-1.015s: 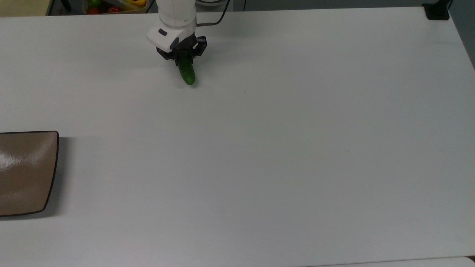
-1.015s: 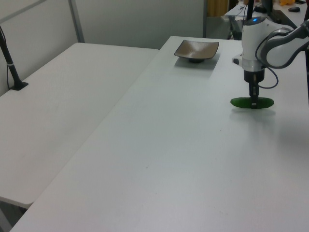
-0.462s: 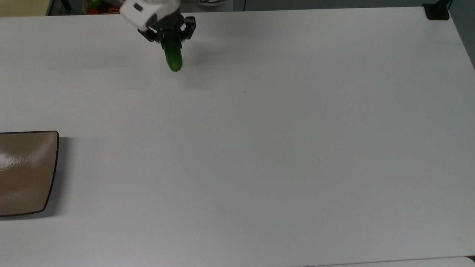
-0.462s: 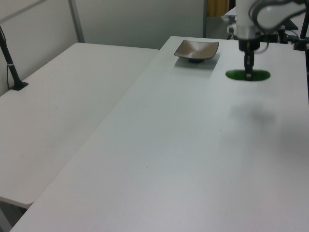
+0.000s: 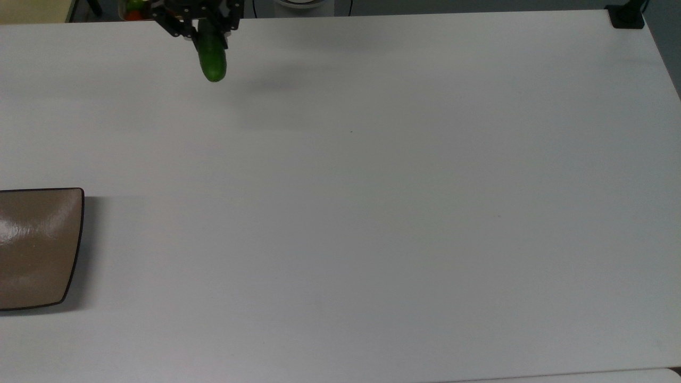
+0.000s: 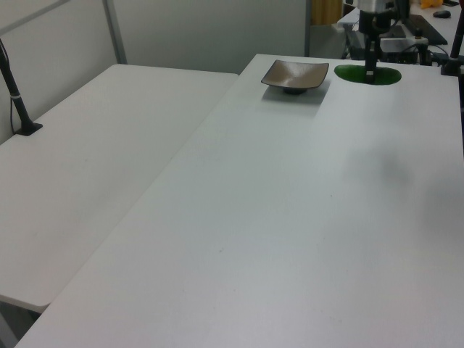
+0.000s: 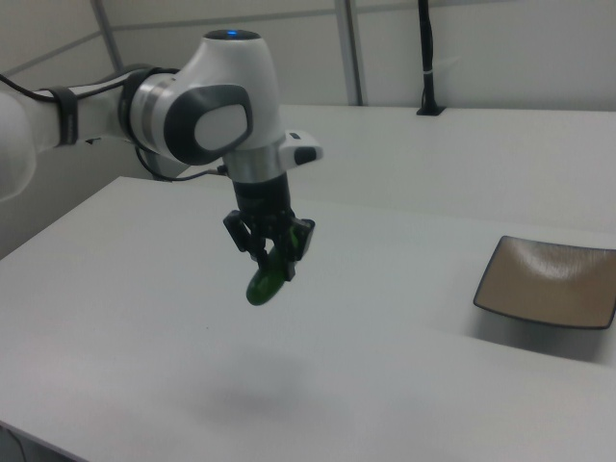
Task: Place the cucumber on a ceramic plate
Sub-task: 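Lift the cucumber and carry it toward the ceramic plate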
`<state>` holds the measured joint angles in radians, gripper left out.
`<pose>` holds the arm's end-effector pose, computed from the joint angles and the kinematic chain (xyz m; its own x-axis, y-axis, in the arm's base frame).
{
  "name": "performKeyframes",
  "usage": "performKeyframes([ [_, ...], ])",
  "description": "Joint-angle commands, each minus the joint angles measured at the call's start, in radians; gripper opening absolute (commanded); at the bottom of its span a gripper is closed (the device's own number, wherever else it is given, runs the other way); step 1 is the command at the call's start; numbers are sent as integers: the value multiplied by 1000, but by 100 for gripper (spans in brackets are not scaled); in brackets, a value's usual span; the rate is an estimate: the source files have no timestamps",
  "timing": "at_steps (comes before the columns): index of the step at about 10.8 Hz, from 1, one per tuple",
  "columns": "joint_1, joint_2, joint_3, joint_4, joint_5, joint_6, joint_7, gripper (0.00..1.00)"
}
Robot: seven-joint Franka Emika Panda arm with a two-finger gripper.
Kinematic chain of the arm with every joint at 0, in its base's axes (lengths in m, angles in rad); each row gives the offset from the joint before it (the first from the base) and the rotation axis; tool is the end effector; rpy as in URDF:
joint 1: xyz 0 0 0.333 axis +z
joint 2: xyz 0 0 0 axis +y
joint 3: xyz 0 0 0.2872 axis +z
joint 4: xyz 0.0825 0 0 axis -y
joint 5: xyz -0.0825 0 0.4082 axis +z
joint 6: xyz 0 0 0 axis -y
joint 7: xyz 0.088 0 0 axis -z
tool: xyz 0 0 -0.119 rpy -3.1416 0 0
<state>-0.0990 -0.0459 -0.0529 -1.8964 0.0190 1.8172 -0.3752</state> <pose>0.5620 -0.0845 0.4684 0.9759 0.2170 -0.0235 0.2163 -0.9758 -0.0315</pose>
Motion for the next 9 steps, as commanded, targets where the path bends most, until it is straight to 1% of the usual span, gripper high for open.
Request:
performKeyframes([
  [1, -62, 75, 2, 71, 24, -9, -189, 5],
  [3, -119, 176, 2, 182, 38, 5, -270, 5],
  [4, -145, 223, 2, 218, 57, 54, -298, 5],
  [5, -163, 257, 2, 230, 83, 127, -310, 5],
  [6, -180, 286, 4, 244, 87, 210, -312, 5],
  [7, -192, 335, 4, 279, 87, 273, -311, 5],
  [9, -215, 441, 4, 390, 100, 353, -310, 5],
])
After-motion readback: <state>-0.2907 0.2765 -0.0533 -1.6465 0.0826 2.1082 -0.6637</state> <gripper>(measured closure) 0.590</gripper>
